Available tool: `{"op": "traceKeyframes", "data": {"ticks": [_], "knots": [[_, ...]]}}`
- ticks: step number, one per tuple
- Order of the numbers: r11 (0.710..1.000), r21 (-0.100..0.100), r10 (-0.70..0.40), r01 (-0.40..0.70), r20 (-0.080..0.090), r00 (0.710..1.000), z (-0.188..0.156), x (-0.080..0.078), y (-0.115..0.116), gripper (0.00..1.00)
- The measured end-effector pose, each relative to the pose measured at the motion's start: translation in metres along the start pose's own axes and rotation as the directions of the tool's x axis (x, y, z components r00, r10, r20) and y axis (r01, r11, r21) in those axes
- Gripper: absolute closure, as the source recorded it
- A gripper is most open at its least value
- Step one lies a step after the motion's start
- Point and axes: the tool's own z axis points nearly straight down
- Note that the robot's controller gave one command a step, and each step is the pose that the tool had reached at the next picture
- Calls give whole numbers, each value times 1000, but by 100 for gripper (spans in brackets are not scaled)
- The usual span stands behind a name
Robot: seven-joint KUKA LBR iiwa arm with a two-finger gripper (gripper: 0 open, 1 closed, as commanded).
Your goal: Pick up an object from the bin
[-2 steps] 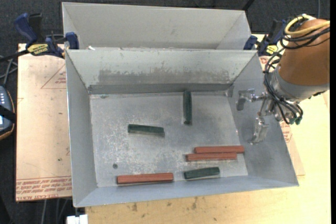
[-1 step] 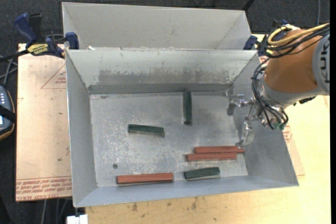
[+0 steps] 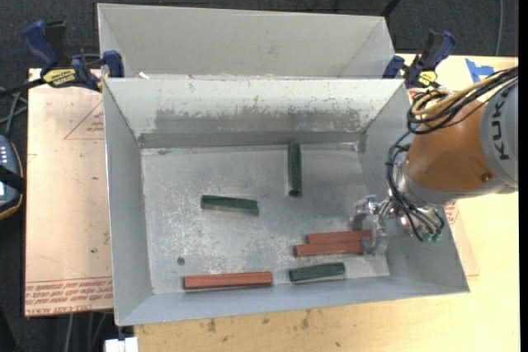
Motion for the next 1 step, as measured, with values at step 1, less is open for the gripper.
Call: {"op": "traceKeyframes", "data": {"ticks": [1], "knots": [[1000, 0, 0, 0, 0, 1000, 0, 0, 0, 100]]}}
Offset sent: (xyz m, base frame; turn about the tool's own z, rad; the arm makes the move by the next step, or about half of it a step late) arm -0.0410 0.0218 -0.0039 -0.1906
